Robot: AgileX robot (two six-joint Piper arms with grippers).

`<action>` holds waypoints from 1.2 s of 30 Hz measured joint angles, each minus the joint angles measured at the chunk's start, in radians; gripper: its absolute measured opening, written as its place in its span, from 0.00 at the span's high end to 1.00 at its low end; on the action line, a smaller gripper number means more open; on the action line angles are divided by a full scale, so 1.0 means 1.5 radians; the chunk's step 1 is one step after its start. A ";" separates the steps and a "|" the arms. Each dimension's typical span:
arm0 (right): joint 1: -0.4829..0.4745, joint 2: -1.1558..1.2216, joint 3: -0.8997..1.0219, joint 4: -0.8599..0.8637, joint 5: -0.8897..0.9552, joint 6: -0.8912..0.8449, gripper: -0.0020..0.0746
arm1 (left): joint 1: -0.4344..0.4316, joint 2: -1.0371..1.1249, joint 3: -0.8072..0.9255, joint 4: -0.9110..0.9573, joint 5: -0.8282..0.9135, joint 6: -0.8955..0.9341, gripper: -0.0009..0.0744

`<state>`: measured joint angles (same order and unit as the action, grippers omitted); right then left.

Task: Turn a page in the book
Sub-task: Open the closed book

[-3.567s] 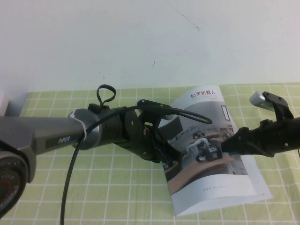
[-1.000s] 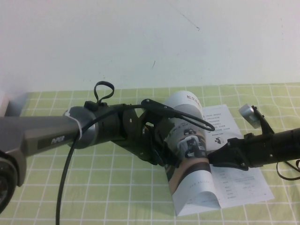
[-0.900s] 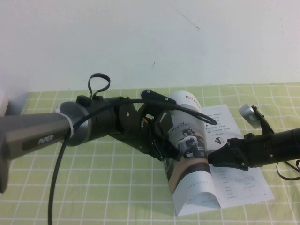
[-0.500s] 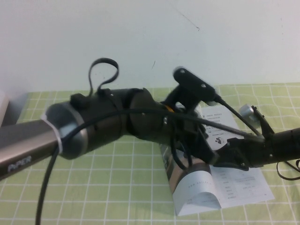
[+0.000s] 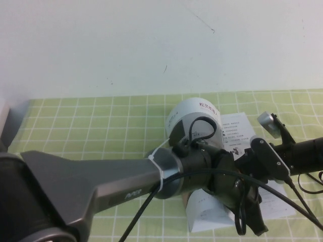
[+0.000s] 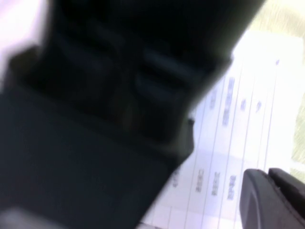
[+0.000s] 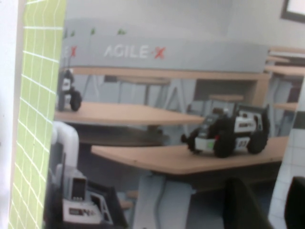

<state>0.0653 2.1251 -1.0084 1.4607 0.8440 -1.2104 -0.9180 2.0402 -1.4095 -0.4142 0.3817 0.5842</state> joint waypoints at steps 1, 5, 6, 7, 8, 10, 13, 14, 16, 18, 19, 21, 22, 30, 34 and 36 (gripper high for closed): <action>0.000 0.000 0.000 0.000 0.000 0.000 0.70 | 0.000 0.007 -0.001 0.002 0.003 0.000 0.99; 0.000 0.000 0.000 0.000 0.000 0.001 0.70 | 0.000 0.023 -0.003 0.012 0.007 0.000 0.99; 0.000 0.000 0.000 0.000 0.000 0.001 0.70 | 0.000 0.025 -0.003 0.014 0.007 0.001 0.99; 0.000 0.000 0.000 0.000 0.000 0.001 0.70 | 0.000 0.026 -0.003 0.015 0.007 0.001 0.99; 0.000 0.000 0.000 0.000 0.000 0.001 0.70 | 0.000 0.028 -0.003 0.017 0.007 0.001 0.99; 0.000 0.000 0.000 0.000 -0.001 0.001 0.70 | 0.000 0.034 -0.005 0.028 0.009 -0.002 0.99; 0.000 0.000 0.000 0.000 -0.002 0.003 0.70 | 0.000 0.038 -0.010 0.044 0.015 -0.019 0.99; 0.000 0.000 0.000 0.000 -0.002 0.003 0.70 | 0.000 0.041 -0.011 0.050 0.018 -0.024 0.99; 0.000 0.000 0.000 0.000 -0.003 0.003 0.70 | 0.000 0.046 -0.016 0.061 0.026 -0.037 0.99; 0.000 0.000 0.000 0.000 -0.004 0.003 0.70 | 0.000 0.047 -0.018 0.066 0.031 -0.043 0.99; 0.000 -0.001 0.000 0.000 -0.004 0.003 0.70 | 0.000 0.050 -0.019 0.067 0.033 -0.045 0.99; 0.000 -0.001 0.000 0.000 -0.004 0.003 0.70 | 0.000 0.053 -0.021 0.067 0.035 -0.049 0.99; 0.001 -0.003 0.000 -0.001 -0.004 0.003 0.70 | 0.000 0.053 -0.021 0.067 0.035 -0.051 0.99; 0.001 -0.056 0.001 -0.106 -0.084 0.011 0.87 | 0.000 0.053 -0.022 0.067 0.041 -0.059 0.99; 0.000 -0.093 0.003 -0.174 -0.131 0.029 0.94 | 0.000 0.053 -0.022 0.067 0.041 -0.062 0.99; 0.000 -0.110 0.003 -0.203 -0.148 0.036 0.95 | 0.000 0.053 -0.022 0.067 0.041 -0.065 0.99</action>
<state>0.0650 1.9594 -1.0041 1.1558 0.6226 -1.1558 -0.9180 2.1201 -1.4419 -0.3136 0.4425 0.4872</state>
